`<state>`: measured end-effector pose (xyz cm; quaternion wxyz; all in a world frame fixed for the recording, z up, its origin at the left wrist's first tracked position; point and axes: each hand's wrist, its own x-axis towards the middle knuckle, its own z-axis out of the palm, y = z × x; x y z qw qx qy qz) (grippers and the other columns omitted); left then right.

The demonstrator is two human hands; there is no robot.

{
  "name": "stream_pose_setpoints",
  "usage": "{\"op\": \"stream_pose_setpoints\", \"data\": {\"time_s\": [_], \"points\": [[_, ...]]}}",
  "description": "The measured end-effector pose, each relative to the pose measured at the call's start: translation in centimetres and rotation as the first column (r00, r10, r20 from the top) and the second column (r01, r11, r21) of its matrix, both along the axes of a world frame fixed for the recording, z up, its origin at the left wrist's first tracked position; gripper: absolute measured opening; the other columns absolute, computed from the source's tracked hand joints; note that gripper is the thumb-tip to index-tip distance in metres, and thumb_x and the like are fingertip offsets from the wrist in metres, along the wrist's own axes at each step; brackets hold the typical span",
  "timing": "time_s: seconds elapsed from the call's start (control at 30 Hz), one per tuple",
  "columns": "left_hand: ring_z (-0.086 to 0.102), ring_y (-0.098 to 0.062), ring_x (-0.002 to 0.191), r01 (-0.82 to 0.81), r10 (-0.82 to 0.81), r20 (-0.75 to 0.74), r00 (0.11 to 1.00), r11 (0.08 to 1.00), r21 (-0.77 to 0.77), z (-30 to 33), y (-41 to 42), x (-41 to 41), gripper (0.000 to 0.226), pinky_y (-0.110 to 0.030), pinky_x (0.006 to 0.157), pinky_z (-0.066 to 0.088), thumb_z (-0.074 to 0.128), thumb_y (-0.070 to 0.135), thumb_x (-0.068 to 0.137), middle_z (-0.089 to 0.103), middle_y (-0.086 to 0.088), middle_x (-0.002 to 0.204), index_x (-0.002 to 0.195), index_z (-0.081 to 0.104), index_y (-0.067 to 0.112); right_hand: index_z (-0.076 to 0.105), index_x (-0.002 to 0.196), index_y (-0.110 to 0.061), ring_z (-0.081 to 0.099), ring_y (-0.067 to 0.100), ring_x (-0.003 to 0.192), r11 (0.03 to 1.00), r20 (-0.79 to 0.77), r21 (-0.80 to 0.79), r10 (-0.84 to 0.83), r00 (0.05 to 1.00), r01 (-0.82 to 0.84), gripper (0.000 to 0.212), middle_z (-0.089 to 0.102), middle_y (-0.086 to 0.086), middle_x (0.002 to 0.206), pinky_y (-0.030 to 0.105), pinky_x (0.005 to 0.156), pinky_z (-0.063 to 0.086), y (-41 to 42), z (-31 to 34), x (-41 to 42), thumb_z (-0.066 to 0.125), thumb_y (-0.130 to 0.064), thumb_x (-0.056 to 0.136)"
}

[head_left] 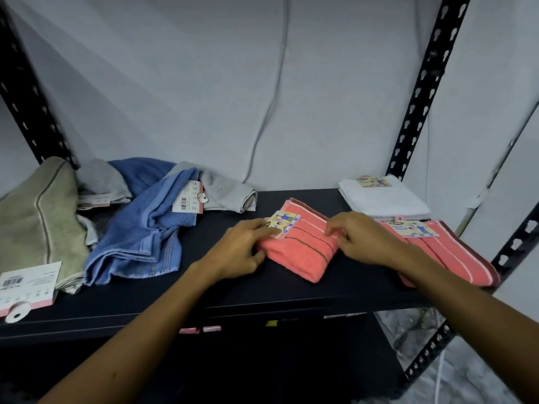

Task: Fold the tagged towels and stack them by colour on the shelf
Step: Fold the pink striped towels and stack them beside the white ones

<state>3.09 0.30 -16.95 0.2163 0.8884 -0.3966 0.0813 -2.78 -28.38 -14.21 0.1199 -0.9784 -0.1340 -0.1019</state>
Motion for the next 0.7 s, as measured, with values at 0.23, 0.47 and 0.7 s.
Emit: {"op": "stream_pose_setpoints", "data": {"time_s": [0.23, 0.47, 0.7], "points": [[0.059, -0.001, 0.108, -0.056, 0.017, -0.156, 0.988, 0.967, -0.248, -0.8, 0.8, 0.8, 0.032, -0.007, 0.091, 0.04, 0.067, 0.016, 0.092, 0.068, 0.009, 0.122, 0.122, 0.069, 0.027, 0.05, 0.137, -0.015, 0.056, 0.024, 0.117, 0.919, -0.208, 0.22, -0.284, 0.936, 0.328, 0.052, 0.057, 0.006, 0.132, 0.037, 0.096, 0.045, 1.8, 1.2, 1.5, 0.052, -0.047, 0.096], [0.064, -0.02, 0.09, -0.434, 0.427, -0.113, 0.897, 0.809, -0.397, 0.0, 0.6, 1.6, 0.027, -0.033, 0.085, 0.051, 0.062, 0.007, 0.086, 0.072, -0.002, 0.096, 0.106, 0.074, 0.02, 0.067, 0.073, -0.01, 0.059, 0.016, 0.051, 0.908, -0.592, 0.304, -0.057, 0.804, 0.288, 0.047, 0.067, 0.008, 0.064, 0.025, 0.051, 0.043, 3.2, 2.6, 0.5, 0.06, -0.052, 0.091], [0.061, -0.013, 0.083, -0.335, 0.346, -0.014, 0.938, 0.897, -0.288, 2.6, -0.6, -1.1, 0.023, -0.029, 0.072, 0.043, 0.06, 0.044, 0.091, 0.07, 0.006, 0.088, 0.096, 0.074, 0.026, 0.073, 0.089, -0.021, 0.065, 0.008, 0.076, 0.912, -0.04, 0.344, -0.224, 0.974, 0.225, 0.009, 0.067, -0.011, 0.078, 0.03, 0.075, 0.052, 3.1, 2.7, 0.3, 0.067, -0.026, 0.09]]}}
